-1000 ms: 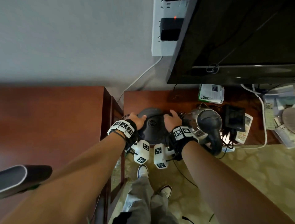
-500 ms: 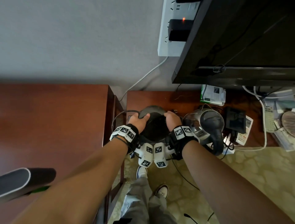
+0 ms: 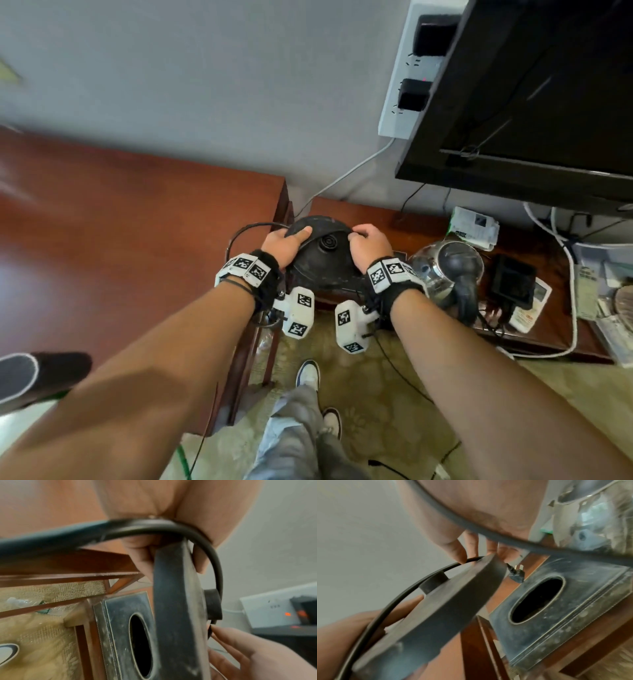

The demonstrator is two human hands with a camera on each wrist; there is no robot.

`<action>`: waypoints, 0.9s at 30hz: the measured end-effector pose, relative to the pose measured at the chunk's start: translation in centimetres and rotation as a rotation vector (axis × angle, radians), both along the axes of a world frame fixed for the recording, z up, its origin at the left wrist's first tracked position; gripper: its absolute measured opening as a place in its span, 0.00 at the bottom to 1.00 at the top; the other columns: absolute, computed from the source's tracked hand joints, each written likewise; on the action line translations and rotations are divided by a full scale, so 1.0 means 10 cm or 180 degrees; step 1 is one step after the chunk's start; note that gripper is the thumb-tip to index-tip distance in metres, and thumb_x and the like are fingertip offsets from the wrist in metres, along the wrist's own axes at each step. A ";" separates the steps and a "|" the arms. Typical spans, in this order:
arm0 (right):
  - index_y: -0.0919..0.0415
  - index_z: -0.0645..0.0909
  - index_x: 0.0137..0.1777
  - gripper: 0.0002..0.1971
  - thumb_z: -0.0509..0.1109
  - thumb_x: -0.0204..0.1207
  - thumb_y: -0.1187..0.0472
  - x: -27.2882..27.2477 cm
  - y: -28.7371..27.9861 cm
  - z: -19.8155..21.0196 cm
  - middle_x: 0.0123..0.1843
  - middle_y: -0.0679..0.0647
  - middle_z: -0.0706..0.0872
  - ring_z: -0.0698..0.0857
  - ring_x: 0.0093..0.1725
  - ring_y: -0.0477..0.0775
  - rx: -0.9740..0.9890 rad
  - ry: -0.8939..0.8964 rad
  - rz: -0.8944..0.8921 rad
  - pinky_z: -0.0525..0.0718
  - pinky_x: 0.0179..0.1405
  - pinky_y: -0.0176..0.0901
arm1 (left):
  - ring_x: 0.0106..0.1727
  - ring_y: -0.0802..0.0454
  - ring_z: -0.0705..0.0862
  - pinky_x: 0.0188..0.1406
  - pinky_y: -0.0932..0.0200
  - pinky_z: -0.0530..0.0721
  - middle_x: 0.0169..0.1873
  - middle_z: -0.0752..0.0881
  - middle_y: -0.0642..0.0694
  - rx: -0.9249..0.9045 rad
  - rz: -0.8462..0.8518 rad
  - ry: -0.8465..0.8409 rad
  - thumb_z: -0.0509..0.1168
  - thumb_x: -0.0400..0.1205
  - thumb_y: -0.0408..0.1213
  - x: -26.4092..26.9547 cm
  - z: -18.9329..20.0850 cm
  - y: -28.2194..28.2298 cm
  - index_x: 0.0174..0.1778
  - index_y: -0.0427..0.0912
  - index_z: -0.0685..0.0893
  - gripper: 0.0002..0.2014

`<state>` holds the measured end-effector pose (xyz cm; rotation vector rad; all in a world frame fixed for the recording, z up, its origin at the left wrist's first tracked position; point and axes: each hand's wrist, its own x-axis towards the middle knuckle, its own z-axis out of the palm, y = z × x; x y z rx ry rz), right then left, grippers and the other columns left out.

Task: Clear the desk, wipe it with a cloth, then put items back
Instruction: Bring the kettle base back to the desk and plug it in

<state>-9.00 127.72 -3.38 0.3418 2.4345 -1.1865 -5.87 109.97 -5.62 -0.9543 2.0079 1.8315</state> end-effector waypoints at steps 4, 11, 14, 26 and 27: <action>0.53 0.77 0.75 0.19 0.62 0.84 0.56 0.18 -0.43 0.33 0.74 0.57 0.81 0.78 0.72 0.63 -0.0181 0.0132 0.0230 0.74 0.67 0.44 | 0.55 0.41 0.90 0.64 0.47 0.86 0.52 0.91 0.39 -0.0066 0.0293 0.0179 0.73 0.81 0.47 0.35 0.38 -0.36 0.52 0.38 0.89 0.15; 0.53 0.74 0.75 0.19 0.59 0.86 0.57 0.65 -1.42 0.74 0.71 0.59 0.83 0.81 0.65 0.64 -0.0525 0.0359 0.0702 0.72 0.55 0.44 | 0.54 0.40 0.90 0.56 0.52 0.89 0.53 0.91 0.37 -0.0106 0.1226 0.0422 0.72 0.82 0.44 1.11 0.90 -1.07 0.58 0.31 0.88 0.18; 0.52 0.75 0.74 0.19 0.58 0.84 0.58 0.89 -1.91 0.87 0.69 0.58 0.83 0.81 0.62 0.63 -0.0720 0.0458 0.0825 0.73 0.54 0.45 | 0.52 0.41 0.90 0.57 0.49 0.89 0.52 0.91 0.38 -0.0148 0.1767 0.0541 0.75 0.78 0.48 1.43 1.06 -1.48 0.59 0.31 0.88 0.23; 0.55 0.87 0.53 0.10 0.64 0.81 0.56 1.88 -4.15 1.29 0.46 0.53 0.89 0.84 0.55 0.62 -0.0858 0.1125 0.1028 0.76 0.49 0.44 | 0.52 0.38 0.91 0.60 0.38 0.87 0.51 0.92 0.42 -0.0064 0.3117 0.0837 0.74 0.53 0.71 2.47 0.52 -4.24 0.56 0.42 0.87 0.43; 0.54 0.87 0.51 0.09 0.65 0.80 0.56 1.95 -4.36 1.32 0.44 0.51 0.87 0.84 0.54 0.62 -0.0853 0.1138 0.0999 0.78 0.52 0.46 | 0.52 0.38 0.91 0.60 0.38 0.87 0.51 0.92 0.42 -0.0002 0.3131 0.0847 0.74 0.53 0.70 2.55 0.57 -4.42 0.57 0.42 0.87 0.44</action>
